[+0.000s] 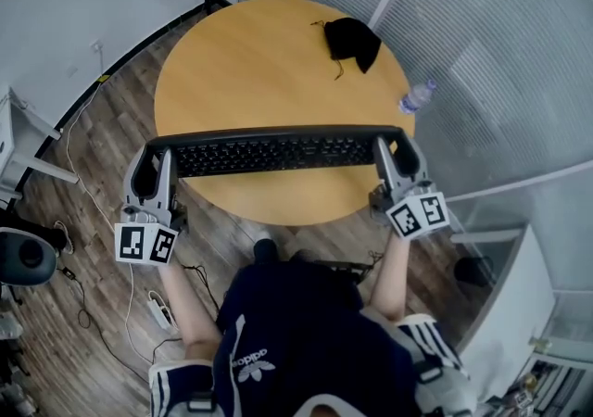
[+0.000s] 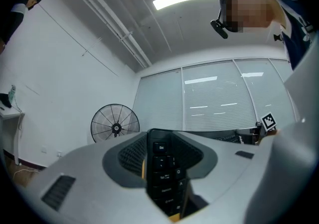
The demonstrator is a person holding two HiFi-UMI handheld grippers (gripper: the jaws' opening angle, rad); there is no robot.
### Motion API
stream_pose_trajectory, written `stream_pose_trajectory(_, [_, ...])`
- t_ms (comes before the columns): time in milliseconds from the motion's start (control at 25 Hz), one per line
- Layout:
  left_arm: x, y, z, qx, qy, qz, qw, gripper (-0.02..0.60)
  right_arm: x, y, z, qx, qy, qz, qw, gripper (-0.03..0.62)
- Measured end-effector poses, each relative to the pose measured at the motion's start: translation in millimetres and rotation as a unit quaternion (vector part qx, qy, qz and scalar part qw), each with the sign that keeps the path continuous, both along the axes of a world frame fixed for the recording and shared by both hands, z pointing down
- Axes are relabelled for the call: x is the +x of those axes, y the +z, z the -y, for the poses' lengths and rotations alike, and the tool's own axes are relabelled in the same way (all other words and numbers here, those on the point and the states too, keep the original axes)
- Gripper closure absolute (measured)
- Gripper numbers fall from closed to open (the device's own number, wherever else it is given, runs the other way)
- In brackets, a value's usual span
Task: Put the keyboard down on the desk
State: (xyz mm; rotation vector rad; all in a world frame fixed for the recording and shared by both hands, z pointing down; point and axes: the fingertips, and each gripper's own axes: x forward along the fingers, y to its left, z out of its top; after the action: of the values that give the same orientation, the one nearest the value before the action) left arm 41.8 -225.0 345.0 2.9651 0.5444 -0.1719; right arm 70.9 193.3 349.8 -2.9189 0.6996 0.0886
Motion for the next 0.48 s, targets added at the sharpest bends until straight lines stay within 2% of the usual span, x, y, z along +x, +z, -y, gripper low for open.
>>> stream_pose_trajectory(200, [0,-9,18,-0.004,0.006,0.000,1.0000,0.440,-5,-9,16,0.003,0.005,0.007,1.000,0.396])
stream_pose_trajectory(400, [6,-4,19,-0.009,0.005,0.002,0.9999,0.440,2,-17,23,-0.025,0.009,0.002,1.000,0.396])
stream_pose_trajectory(480, [6,-1,17,-0.011,-0.001,-0.003,0.9999,0.440,4,-13,20,-0.020,0.012,-0.006,1.000,0.396])
